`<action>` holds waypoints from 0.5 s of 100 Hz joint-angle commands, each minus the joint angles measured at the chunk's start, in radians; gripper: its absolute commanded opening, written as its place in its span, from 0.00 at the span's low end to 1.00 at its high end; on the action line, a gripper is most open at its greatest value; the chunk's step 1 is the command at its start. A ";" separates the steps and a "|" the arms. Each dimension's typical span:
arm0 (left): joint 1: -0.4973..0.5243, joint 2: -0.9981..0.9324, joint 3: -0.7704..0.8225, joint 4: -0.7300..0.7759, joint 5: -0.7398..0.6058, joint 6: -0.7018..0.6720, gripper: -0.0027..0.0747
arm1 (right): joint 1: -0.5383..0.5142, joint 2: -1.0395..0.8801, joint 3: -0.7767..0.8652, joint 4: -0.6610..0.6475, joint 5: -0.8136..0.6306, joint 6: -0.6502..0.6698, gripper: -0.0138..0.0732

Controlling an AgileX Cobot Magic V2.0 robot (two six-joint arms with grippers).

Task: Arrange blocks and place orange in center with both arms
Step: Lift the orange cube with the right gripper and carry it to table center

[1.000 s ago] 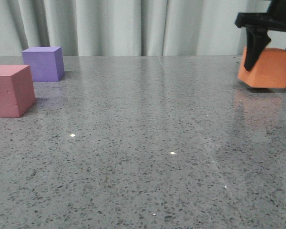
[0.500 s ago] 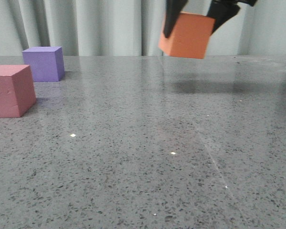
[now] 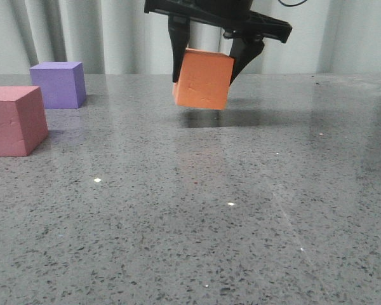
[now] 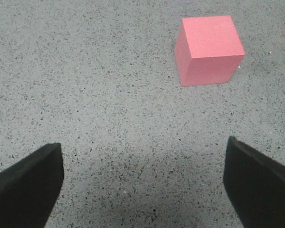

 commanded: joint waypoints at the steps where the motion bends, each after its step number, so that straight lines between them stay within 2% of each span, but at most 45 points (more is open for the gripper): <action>1: -0.009 0.013 -0.033 -0.016 -0.052 0.000 0.86 | -0.002 -0.056 -0.037 -0.025 -0.027 0.021 0.57; 14: -0.009 0.013 -0.033 -0.016 -0.052 0.000 0.86 | -0.002 -0.056 -0.037 -0.065 -0.026 0.054 0.57; 50: -0.009 0.013 -0.033 -0.016 -0.052 0.000 0.86 | -0.002 -0.056 -0.037 -0.063 -0.008 0.068 0.57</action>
